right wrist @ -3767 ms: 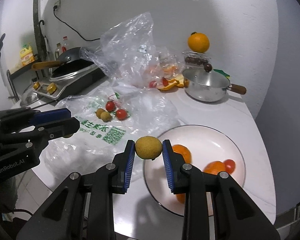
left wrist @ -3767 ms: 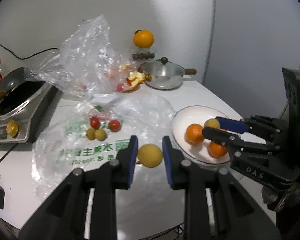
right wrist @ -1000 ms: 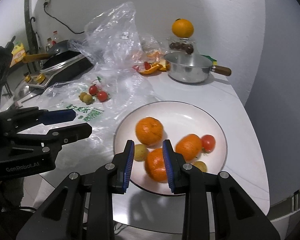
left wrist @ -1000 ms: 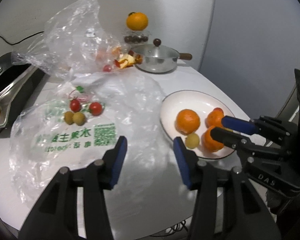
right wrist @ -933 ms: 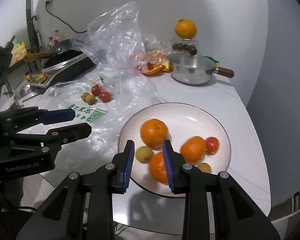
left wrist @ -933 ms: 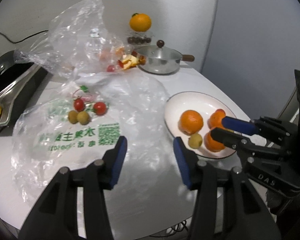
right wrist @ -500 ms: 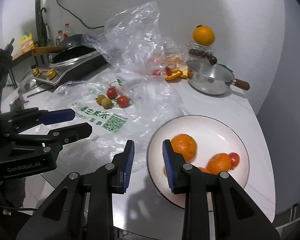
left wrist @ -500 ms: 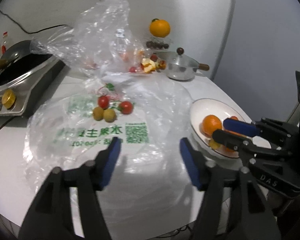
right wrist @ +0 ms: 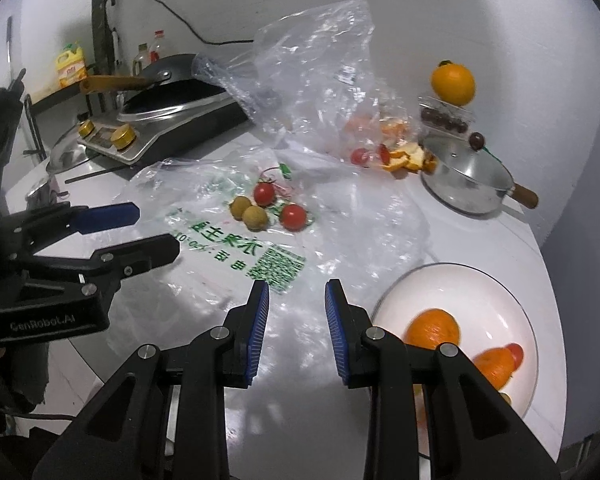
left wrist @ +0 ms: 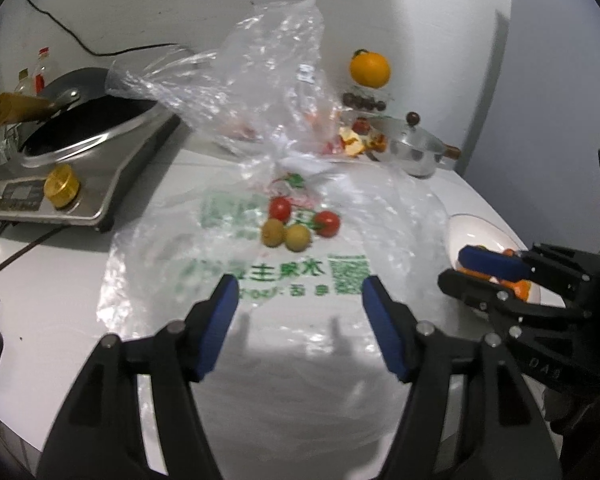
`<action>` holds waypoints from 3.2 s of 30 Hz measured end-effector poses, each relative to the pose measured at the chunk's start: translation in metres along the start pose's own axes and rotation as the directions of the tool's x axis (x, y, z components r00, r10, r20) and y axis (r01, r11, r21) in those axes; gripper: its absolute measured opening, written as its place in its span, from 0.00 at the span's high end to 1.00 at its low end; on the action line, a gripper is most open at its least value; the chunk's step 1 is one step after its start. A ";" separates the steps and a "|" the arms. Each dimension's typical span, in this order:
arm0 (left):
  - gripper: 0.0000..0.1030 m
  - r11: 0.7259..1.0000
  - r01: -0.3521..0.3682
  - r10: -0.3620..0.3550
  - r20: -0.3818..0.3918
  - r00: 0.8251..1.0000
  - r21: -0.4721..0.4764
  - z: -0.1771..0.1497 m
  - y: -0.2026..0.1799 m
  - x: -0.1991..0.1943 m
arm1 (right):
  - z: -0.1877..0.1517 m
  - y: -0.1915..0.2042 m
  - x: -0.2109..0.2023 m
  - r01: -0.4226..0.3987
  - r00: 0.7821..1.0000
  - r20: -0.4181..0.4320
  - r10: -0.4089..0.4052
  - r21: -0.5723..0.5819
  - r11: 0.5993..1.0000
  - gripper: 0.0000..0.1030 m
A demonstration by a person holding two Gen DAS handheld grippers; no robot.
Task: Organize fruits
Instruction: 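Move both open tools back over the fruits on the plastic bag, then grasp a yellow fruit with the right tool while the left grasps another yellow fruit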
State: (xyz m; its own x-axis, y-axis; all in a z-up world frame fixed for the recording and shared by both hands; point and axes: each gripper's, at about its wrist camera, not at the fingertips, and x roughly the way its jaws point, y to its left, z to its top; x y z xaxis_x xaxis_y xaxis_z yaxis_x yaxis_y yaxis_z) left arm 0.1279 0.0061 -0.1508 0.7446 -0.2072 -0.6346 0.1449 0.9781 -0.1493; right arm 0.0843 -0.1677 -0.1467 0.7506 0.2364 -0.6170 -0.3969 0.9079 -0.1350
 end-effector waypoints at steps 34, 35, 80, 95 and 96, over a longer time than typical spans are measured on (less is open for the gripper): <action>0.36 1.000 -0.023 0.023 0.003 1.000 -0.019 0.027 0.068 0.044 | 0.055 0.029 0.098 -0.044 0.997 -0.070 0.043 -0.014 0.999 0.63; 0.36 1.000 -0.019 0.019 -0.003 1.000 -0.022 0.027 0.070 0.045 | 0.056 0.029 0.101 -0.046 0.996 -0.073 0.045 -0.014 0.999 0.63; 0.36 0.995 -0.001 0.009 -0.076 0.997 0.103 0.046 0.023 0.078 | 0.059 -0.005 0.092 -0.049 0.999 -0.013 0.049 0.026 0.998 0.73; 0.44 0.991 0.002 0.021 -0.171 0.985 0.133 0.049 0.006 0.130 | 0.050 -0.032 0.083 -0.037 0.999 0.004 0.037 0.055 0.998 0.73; 0.46 0.991 0.000 0.024 -0.178 0.984 0.132 0.049 0.006 0.133 | 0.050 -0.032 0.083 -0.038 0.999 0.004 0.038 0.056 0.998 0.73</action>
State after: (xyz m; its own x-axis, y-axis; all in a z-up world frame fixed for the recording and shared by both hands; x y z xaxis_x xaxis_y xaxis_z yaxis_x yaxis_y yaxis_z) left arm 0.2597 -0.0142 -0.1992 0.6203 -0.1839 -0.7625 0.2292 0.9722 -0.0480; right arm 0.1854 -0.1597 -0.1550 0.7371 0.2717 -0.6187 -0.3948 0.9162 -0.0681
